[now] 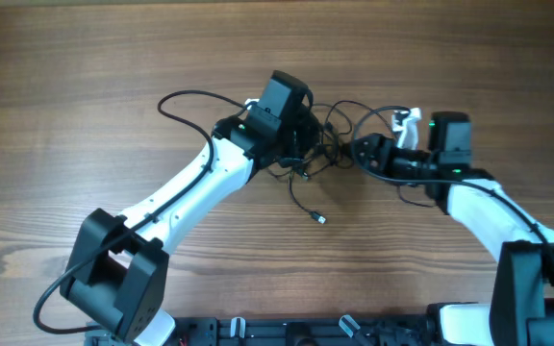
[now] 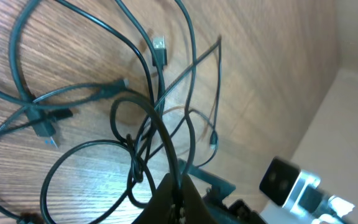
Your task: Untangle cables
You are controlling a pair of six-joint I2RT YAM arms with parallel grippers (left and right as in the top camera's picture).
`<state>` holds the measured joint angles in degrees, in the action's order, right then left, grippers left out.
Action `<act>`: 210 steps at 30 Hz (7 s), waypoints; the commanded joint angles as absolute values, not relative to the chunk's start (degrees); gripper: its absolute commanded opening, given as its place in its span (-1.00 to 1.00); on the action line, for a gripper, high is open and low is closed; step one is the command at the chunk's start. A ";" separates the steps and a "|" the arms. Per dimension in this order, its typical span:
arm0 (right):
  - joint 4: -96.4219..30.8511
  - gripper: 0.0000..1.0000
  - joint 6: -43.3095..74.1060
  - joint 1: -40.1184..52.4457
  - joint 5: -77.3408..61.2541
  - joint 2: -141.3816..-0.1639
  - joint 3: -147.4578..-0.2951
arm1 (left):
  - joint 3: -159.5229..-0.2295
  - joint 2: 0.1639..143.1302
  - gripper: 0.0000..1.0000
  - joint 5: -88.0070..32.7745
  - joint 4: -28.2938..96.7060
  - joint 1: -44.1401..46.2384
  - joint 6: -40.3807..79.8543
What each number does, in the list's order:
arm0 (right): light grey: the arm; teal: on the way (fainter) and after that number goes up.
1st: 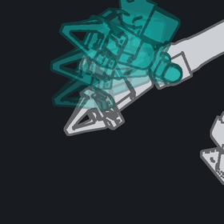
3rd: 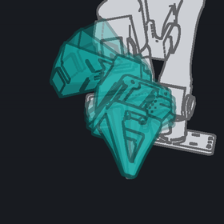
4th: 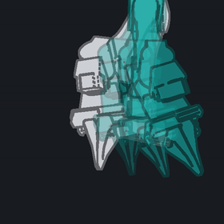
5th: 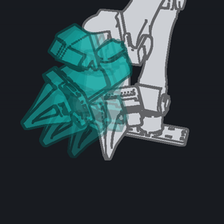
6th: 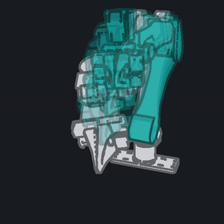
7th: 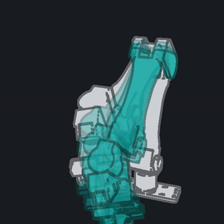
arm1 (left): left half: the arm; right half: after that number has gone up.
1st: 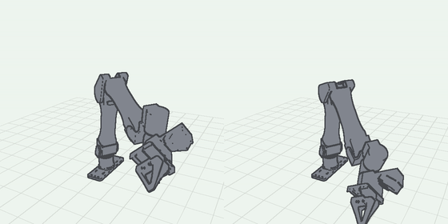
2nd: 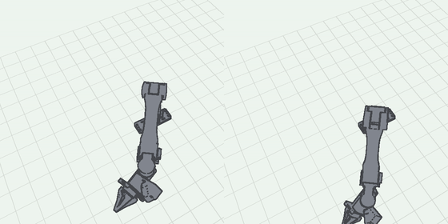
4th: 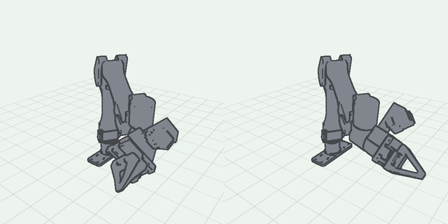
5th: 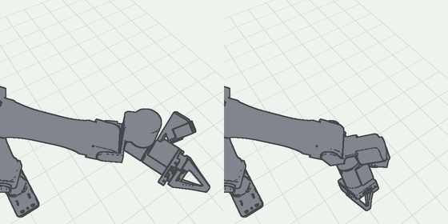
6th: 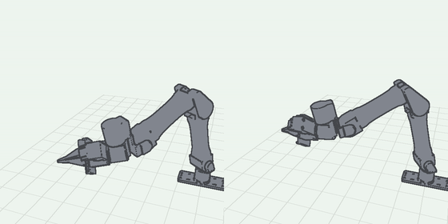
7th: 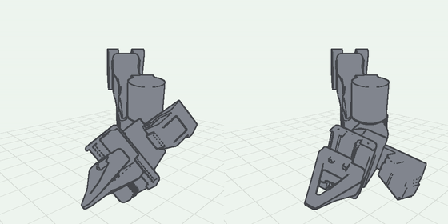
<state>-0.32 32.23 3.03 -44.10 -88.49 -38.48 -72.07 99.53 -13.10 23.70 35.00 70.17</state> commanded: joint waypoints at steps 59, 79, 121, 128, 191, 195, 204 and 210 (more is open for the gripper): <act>10.59 -0.91 -16.16 -41.10 12.86 -85.54 -78.06 | -72.31 103.15 -0.92 -8.01 33.80 23.62 40.99; -15.20 -0.86 0.73 -45.43 6.26 -114.89 -76.53 | -72.34 108.03 -0.91 -7.60 23.77 27.53 48.69; -37.56 0.69 12.25 6.59 -40.66 -97.01 -71.90 | -72.34 92.14 -0.92 -90.35 3.42 7.22 18.46; -34.65 0.75 13.19 7.33 -43.57 -97.03 -68.84 | -72.34 92.14 -0.92 -88.99 7.38 7.29 18.44; -33.91 -0.91 20.97 -25.96 -19.09 -93.95 -66.72 | -72.31 92.16 -0.92 13.41 58.15 -23.14 57.67; -33.98 -0.91 21.17 -25.93 -19.29 -93.97 -66.72 | -72.31 92.16 -0.92 12.91 58.57 -31.97 57.45; -34.81 -0.91 0.21 -13.58 -42.13 -93.97 -66.72 | -72.20 95.77 -0.92 3.42 52.86 -24.56 57.06; -35.55 -0.91 -0.86 -0.14 -35.94 -94.21 -66.72 | -72.20 102.96 -0.92 1.28 50.24 -8.32 57.04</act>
<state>-35.35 1.15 -3.62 -37.89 -95.13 -66.81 -72.34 99.61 2.83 50.94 -14.92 56.71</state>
